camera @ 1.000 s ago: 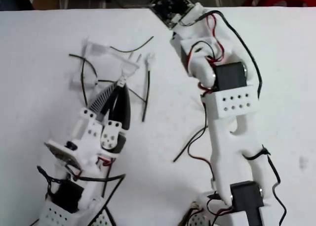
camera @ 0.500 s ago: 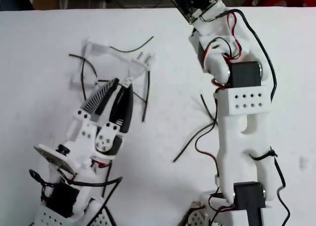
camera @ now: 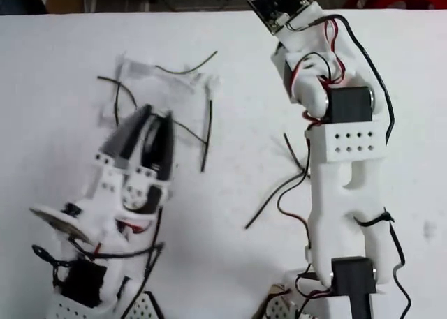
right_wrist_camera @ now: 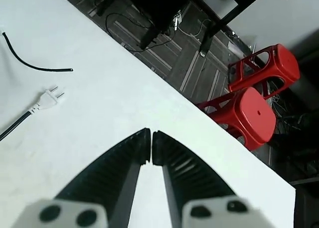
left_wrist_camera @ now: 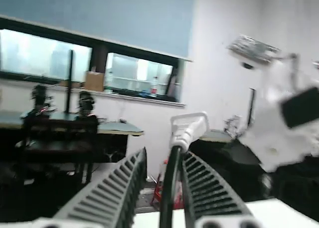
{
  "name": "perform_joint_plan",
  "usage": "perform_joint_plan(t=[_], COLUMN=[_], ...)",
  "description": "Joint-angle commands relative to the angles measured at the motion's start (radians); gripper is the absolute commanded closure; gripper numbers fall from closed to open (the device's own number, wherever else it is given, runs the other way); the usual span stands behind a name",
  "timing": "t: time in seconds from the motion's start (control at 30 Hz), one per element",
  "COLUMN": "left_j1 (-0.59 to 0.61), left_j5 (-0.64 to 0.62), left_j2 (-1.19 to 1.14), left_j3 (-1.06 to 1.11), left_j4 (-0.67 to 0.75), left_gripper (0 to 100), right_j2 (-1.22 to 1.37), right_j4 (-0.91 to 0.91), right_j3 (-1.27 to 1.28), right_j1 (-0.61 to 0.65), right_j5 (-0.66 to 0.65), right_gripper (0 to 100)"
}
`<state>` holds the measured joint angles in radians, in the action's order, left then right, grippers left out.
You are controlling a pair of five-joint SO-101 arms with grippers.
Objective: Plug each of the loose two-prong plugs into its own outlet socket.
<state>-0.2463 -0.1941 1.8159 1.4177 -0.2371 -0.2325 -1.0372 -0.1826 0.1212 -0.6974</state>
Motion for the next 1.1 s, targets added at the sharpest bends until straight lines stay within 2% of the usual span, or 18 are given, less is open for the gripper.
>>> perform_joint_plan(t=[0.0,0.43,0.53,0.67,0.83,0.93,1.07], left_j1=[0.114,0.068,0.076,0.142,0.286,0.309,0.311], left_j5=[-0.207,-0.190,-0.115,-0.061,-0.061,-0.061,-0.061], left_j2=[0.007,0.005,0.005,0.004,-0.010,-0.124,-0.407], left_j3=[-0.049,-0.048,-0.026,0.037,0.037,-0.038,-0.232], left_j4=[0.006,0.006,-0.028,-0.112,-0.166,-0.215,-0.299], left_gripper=[88,88,88,88,88,88,88], right_j2=[-0.035,-0.042,-0.042,-0.044,-0.044,-0.044,-0.044], right_j4=[-0.005,-0.001,0.001,-0.005,-0.045,-0.091,-0.125], right_j3=[-0.038,0.026,0.060,0.100,0.203,0.267,0.338], right_j1=[-0.012,-0.012,-0.013,-0.054,-0.108,-0.142,-0.196], right_j5=[-0.005,-0.029,-0.072,-0.072,-0.072,-0.071,-0.032], right_gripper=[97.9,97.9,97.9,97.9,97.9,97.9,97.8])
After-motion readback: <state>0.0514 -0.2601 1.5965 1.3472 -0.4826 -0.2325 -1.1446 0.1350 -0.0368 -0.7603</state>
